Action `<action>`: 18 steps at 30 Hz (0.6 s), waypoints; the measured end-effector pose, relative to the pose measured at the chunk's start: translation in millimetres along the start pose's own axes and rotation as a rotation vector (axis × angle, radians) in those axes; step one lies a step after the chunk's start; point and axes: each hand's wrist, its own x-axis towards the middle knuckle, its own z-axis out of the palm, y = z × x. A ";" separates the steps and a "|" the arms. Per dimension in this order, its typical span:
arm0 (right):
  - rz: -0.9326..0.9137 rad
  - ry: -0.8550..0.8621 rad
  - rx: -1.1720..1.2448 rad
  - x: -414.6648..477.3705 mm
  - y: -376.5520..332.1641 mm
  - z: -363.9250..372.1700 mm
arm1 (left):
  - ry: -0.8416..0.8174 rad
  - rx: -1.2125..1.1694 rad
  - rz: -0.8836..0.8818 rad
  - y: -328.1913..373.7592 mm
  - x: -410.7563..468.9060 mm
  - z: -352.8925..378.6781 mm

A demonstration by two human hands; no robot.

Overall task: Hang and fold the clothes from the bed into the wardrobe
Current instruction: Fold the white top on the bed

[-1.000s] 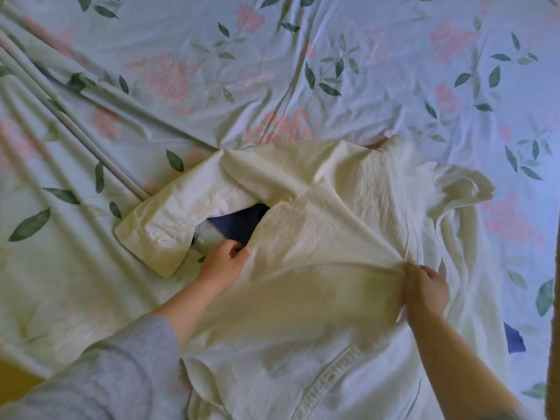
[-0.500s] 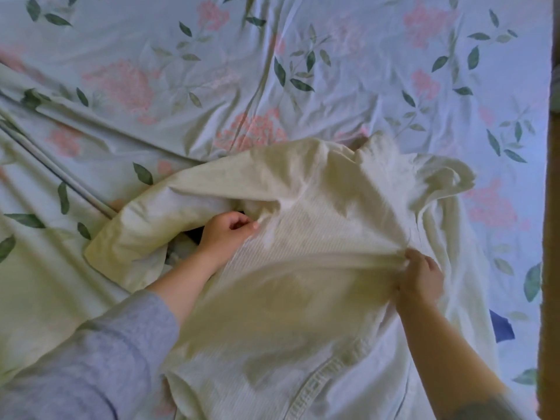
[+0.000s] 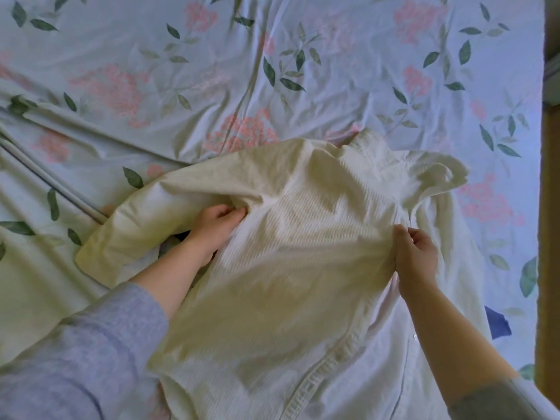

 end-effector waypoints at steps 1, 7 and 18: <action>-0.005 -0.004 -0.007 0.2 -0.4 1.8 | -0.026 -0.045 -0.006 0.4 -0.2 -2.4; 0.050 0.096 -0.039 4.4 6.7 1.0 | -0.009 -0.154 -0.049 -12.6 1.6 -14.3; 0.274 -0.222 0.075 47.9 -19.2 7.9 | -0.002 -0.198 -0.139 -26.8 1.5 -3.1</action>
